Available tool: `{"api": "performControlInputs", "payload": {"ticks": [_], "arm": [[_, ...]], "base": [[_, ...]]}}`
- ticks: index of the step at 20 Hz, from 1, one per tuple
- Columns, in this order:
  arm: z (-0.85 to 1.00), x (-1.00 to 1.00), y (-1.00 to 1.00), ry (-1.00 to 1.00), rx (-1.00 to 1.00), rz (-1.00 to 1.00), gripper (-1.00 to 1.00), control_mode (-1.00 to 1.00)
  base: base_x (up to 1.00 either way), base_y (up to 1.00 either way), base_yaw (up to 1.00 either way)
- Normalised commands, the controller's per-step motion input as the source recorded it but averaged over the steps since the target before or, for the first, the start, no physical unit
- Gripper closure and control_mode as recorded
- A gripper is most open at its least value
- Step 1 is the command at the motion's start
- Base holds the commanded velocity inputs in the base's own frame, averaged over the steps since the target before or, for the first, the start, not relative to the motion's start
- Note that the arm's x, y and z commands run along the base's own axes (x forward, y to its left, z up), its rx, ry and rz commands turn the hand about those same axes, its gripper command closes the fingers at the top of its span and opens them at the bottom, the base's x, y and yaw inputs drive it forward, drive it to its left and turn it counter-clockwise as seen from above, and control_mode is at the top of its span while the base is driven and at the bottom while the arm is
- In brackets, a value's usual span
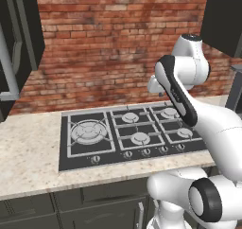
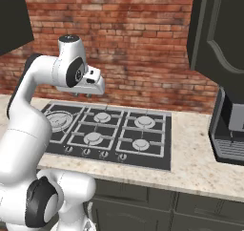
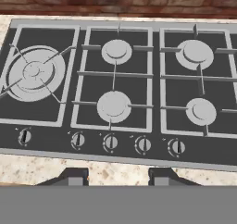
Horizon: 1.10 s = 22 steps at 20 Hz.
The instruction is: Close all open cabinet doors.
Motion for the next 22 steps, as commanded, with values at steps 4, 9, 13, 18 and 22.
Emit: {"api": "performControlInputs", "payload": {"ticks": [4,9,13,18,22], "arm": [[0.00,0.00,0.00,0.00,0.00,0.00,-1.00,1.00],[0.00,0.00,0.00,0.00,0.00,0.00,-1.00,1.00],[0.00,0.00,0.00,0.00,0.00,0.00,-1.00,1.00],[0.00,0.00,0.00,0.00,0.00,0.00,-1.00,1.00],[0.00,0.00,0.00,0.00,0.00,0.00,-1.00,1.00]], "base": [[0.00,0.00,0.00],[0.00,0.00,0.00],[-0.05,0.00,0.00],[-0.49,-0.04,0.00],[-0.61,-0.01,0.00]]}}
